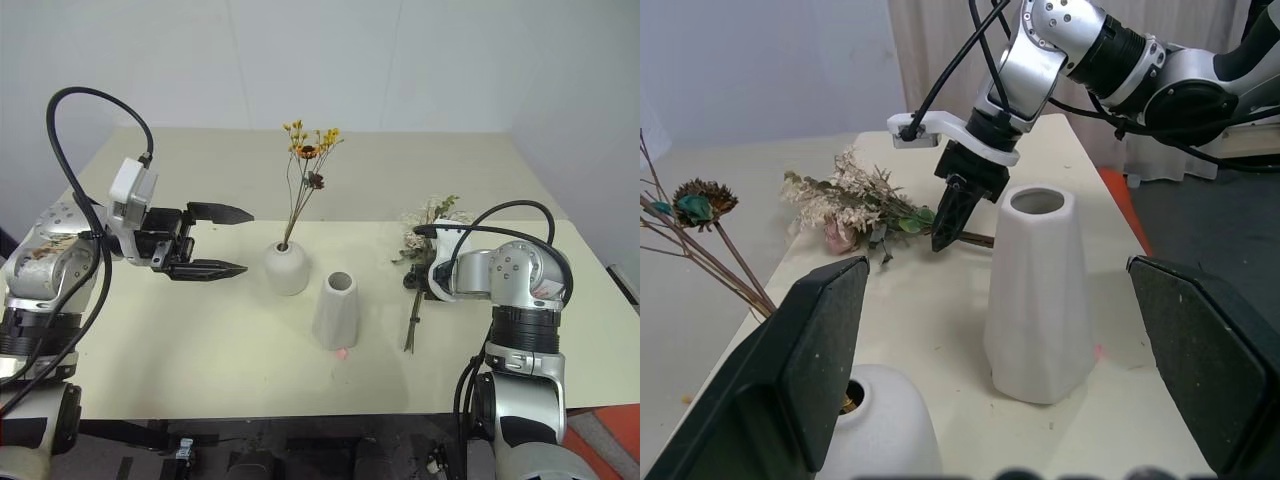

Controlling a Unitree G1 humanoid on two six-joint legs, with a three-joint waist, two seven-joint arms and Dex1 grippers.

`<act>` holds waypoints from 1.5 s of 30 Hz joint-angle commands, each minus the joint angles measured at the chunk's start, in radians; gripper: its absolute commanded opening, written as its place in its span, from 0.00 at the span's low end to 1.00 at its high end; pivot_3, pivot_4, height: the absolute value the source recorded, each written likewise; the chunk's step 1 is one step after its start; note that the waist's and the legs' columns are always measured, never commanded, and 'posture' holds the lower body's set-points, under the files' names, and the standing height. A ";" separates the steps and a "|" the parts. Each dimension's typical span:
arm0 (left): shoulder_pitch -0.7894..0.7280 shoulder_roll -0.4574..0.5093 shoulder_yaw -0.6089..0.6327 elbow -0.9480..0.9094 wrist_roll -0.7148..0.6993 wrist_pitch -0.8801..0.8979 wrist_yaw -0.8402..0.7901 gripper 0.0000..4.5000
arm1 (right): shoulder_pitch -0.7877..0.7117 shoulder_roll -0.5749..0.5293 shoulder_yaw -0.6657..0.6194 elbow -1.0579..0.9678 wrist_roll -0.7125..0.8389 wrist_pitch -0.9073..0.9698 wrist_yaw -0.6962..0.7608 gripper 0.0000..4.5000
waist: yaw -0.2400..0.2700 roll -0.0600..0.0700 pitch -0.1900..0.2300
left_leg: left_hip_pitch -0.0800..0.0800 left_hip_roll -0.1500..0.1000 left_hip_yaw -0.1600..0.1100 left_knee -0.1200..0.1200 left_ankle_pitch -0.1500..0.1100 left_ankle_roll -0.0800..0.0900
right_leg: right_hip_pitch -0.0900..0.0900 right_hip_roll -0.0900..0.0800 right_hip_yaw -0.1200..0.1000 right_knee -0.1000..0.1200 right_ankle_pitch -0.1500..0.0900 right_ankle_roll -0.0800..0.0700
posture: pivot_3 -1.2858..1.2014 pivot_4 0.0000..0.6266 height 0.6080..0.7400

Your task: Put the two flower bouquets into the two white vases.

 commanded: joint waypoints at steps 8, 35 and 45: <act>0.005 0.005 0.007 -0.020 -0.003 -0.026 0.019 1.00 | 0.099 -0.073 -0.037 -0.256 -0.015 0.009 0.142 0.04 | -0.004 0.000 0.000 | -0.001 0.000 -0.001 0.000 0.000 0.000 | 0.000 0.000 -0.001 0.000 0.000 0.000 | 0.52 0.24 1.00; -0.094 -0.024 -0.028 0.131 0.013 -0.010 0.000 1.00 | 0.269 0.171 0.038 -0.844 0.099 -0.792 0.396 0.04 | -0.014 0.002 0.001 | 0.004 0.000 -0.002 0.000 0.000 0.000 | 0.002 0.000 -0.001 0.002 0.000 0.000 | 0.52 0.24 1.00; -0.135 -0.021 -0.022 0.162 0.000 -0.003 -0.043 1.00 | 0.277 0.152 0.067 -0.838 0.125 -0.860 0.421 0.04 | -0.016 0.002 0.001 | 0.005 0.000 -0.002 0.000 0.000 0.000 | 0.002 0.001 0.000 0.001 0.000 0.000 | 0.52 0.24 1.00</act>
